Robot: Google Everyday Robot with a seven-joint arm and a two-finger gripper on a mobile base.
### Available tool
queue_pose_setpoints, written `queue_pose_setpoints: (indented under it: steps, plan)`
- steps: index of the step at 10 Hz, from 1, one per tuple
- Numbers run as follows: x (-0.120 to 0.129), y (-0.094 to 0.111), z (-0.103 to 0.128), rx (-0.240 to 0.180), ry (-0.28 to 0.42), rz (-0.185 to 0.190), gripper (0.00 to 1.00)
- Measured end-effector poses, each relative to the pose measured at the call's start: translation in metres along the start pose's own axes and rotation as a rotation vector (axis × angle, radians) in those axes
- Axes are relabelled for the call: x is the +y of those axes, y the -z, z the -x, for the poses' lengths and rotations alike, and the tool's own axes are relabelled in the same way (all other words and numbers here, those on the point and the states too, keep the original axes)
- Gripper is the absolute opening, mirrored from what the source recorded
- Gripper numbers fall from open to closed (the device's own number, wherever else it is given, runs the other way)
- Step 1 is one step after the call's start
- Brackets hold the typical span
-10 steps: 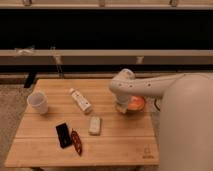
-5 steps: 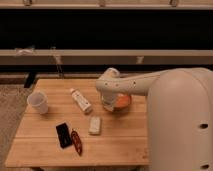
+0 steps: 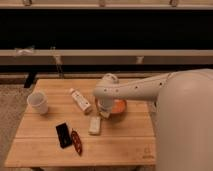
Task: Drag the ceramic bowl in a circle
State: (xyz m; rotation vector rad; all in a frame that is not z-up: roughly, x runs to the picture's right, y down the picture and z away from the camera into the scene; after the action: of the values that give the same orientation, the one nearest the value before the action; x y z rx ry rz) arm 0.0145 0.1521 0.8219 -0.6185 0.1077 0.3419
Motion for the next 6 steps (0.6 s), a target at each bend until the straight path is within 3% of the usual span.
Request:
queue_pose_setpoints:
  steps: [4,6]
  plan:
    - [0.0047,0.0024,-0.0138,-0.002,-0.038,0.005,0.74]
    - [0.0016,0.0027,-0.0163,0.000,-0.047,0.003,0.80]
